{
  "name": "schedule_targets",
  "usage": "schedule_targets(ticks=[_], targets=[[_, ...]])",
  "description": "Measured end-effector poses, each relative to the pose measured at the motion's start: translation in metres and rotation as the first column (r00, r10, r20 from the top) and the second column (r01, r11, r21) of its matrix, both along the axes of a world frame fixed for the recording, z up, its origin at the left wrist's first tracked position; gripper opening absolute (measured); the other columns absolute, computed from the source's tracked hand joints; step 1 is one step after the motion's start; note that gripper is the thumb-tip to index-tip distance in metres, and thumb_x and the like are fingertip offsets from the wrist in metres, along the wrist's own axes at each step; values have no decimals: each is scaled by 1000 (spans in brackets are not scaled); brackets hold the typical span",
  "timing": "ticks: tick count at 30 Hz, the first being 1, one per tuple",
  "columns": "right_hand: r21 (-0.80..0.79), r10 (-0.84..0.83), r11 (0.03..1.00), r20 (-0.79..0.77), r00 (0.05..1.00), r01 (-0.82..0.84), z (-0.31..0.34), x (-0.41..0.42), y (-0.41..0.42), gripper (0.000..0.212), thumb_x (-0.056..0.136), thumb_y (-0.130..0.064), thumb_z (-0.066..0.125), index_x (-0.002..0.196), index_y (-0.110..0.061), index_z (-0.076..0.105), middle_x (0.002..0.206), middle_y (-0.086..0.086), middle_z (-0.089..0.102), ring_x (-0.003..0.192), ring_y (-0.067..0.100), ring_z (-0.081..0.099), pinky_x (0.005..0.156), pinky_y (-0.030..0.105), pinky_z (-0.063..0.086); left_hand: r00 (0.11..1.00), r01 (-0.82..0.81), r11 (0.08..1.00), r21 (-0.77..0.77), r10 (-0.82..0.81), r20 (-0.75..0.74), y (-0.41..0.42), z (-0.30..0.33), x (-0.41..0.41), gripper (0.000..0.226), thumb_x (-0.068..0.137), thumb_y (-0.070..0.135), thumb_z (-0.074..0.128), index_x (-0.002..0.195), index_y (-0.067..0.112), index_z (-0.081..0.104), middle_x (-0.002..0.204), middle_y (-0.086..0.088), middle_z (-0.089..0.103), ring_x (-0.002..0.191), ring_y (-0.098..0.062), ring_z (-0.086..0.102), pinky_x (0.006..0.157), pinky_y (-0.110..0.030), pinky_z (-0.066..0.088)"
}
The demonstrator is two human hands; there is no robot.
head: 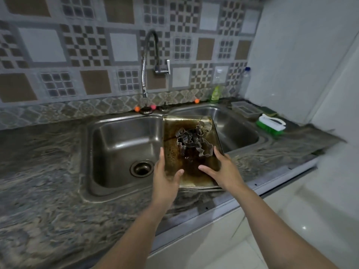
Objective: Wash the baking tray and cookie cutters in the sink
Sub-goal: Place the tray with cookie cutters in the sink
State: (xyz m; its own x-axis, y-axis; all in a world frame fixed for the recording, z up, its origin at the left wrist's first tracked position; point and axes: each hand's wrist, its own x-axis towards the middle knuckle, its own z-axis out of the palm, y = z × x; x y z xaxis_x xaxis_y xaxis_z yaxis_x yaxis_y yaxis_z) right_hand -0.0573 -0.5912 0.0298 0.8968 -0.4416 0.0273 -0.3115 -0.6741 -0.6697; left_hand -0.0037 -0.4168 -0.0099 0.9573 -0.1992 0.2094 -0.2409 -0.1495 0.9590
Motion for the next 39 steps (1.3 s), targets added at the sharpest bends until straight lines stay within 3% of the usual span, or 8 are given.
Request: schedule_targets(ticks=[4, 10, 15, 22, 26, 33, 39], targets=[[-4, 3, 1000, -27, 1000, -3, -2, 29, -42, 95, 76, -62, 63, 152, -28, 18, 155, 11, 26, 142, 28, 27, 114, 42, 29, 1000, -2, 999, 37, 2, 1, -42, 1, 28, 88, 83, 27, 71, 150, 37, 16, 142, 5, 44, 132, -12, 41, 109, -47, 39], [16, 18, 1000, -72, 997, -17, -5, 97, -107, 96, 74, -61, 67, 151, -23, 23, 145, 8, 39, 132, 25, 40, 109, 39, 37, 999, 29, 996, 83, -25, -48, -102, -7, 100, 91, 84, 22, 70, 151, 38, 10, 143, 2, 39, 128, -10, 39, 106, -34, 37], [36, 34, 999, -139, 990, -29, -8, 147, -158, 93, 76, -57, 69, 151, -23, 24, 149, 7, 38, 136, 23, 37, 110, 36, 35, 987, 88, 992, 92, -74, -142, -151, -13, 151, 95, 84, 18, 70, 149, 44, 6, 144, 2, 38, 127, -8, 37, 109, -38, 35], [94, 137, 988, -207, 969, -120, -22, 187, -220, 88, 81, -48, 69, 151, -18, 24, 147, 7, 40, 134, 22, 39, 104, 28, 34, 966, 149, 949, 277, -80, -246, -203, -35, 195, 105, 80, 34, 72, 148, 45, -8, 146, -7, 35, 132, -23, 41, 110, -48, 36], [162, 219, 970, -249, 943, -182, -37, 213, -258, 84, 83, -44, 68, 150, -18, 25, 146, 4, 41, 133, 20, 40, 98, 21, 32, 941, 138, 916, 377, -2, -338, -233, -46, 216, 105, 82, 35, 71, 149, 39, -10, 148, -11, 29, 132, -28, 40, 112, -45, 33], [187, 348, 936, -359, 866, -298, -76, 262, -313, 93, 77, -56, 70, 151, -18, 26, 150, 6, 37, 137, 23, 37, 110, 33, 34, 890, 54, 886, 460, 166, -424, -284, -71, 229, 108, 75, 37, 75, 150, 37, -4, 143, -8, 41, 130, -26, 43, 109, -48, 36], [213, 432, 902, -432, 792, -375, -111, 282, -330, 94, 80, -55, 68, 151, -14, 23, 153, 8, 32, 140, 25, 32, 112, 33, 31, 811, 65, 840, 539, 271, -519, -300, -90, 233, 114, 80, 31, 75, 151, 16, -12, 149, -16, 34, 134, -28, 40, 113, -33, 32]])
